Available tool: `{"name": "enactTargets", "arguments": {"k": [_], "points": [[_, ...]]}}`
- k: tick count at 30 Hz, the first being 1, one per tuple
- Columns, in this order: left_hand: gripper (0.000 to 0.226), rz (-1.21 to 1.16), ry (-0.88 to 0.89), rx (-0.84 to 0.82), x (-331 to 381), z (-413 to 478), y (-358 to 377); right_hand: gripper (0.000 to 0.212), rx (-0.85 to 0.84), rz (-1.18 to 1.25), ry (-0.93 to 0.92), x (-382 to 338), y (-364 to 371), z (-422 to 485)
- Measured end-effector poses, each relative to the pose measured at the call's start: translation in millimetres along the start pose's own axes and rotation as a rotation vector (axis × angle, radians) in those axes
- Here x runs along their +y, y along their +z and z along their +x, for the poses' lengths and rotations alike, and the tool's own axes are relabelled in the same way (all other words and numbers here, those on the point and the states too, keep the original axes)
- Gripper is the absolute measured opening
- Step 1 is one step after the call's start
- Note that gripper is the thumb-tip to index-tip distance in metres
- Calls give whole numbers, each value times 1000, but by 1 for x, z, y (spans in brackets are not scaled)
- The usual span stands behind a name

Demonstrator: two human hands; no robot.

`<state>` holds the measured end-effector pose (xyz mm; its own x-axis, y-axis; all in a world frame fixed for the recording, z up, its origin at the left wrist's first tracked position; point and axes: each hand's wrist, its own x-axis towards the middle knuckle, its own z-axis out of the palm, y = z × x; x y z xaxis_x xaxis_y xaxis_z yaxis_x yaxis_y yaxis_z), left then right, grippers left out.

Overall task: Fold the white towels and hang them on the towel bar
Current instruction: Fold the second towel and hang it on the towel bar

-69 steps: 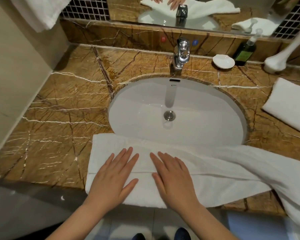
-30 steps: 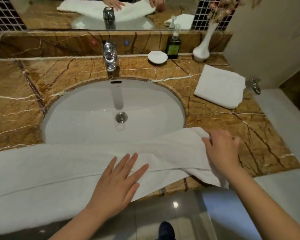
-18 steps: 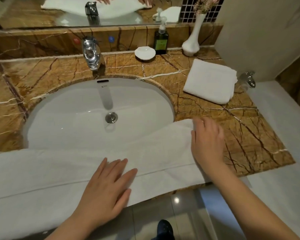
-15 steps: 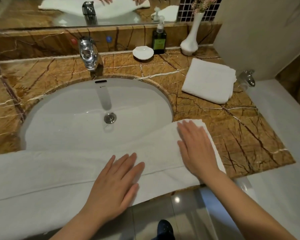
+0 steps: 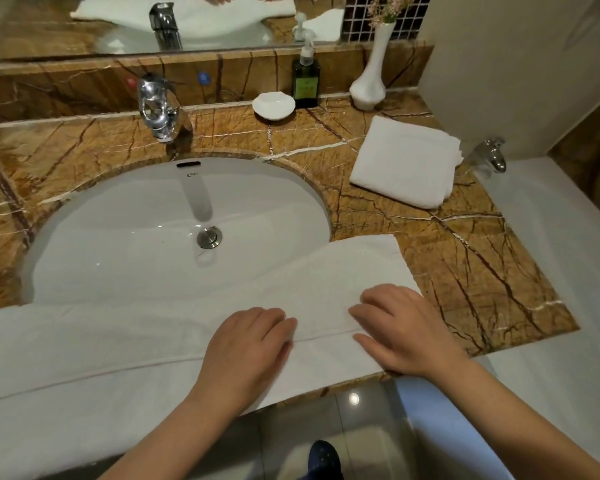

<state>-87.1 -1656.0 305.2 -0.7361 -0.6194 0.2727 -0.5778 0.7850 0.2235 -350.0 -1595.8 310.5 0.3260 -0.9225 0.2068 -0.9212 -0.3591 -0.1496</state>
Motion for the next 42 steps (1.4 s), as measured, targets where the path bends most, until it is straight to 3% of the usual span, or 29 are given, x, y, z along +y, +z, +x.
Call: {"name": "enactTargets", "arguments": {"k": [4,7,9,12,15,17,19,25,30,34,36,38,40,42], "points": [[16,109,50,86,2,8,5,7,95,-106,-96,4,-3,4],[22,127,7,167,4,12,4,13,159,-113,-93,5,-8,6],[24,129,0,206,7,13,3,9,113,-50,-53,4,-12,2],[39,127,39,142,11,8,4,28,-44,-41,-21,1,-11,-4],[53,107,-24,93,15,4,9,15,-1,-74,-13,-2,-5,-1],[46,74,-96,116,18,5,13,16,50,-66,2,-3,-1,4],[24,36,-108,111,23,7,15,22,66,-47,20,-4,0,5],[19,5,-117,116,27,15,18,23,89,-13,64,-1,3,6],[18,-3,-80,205,22,29,18,21,25,201,289,7,-8,22],[21,-23,40,311,20,28,12,26,307,109,78,6,-29,21],[15,-53,198,228,22,21,12,27,344,33,-72,0,-30,5],[6,-66,297,78,22,16,15,30,188,-40,-181,-1,-22,-18],[9,-72,289,-36,22,13,17,29,15,-54,-202,8,-11,-35],[7,-82,221,-76,21,11,15,30,-15,-8,-152,18,-6,-40]]}}
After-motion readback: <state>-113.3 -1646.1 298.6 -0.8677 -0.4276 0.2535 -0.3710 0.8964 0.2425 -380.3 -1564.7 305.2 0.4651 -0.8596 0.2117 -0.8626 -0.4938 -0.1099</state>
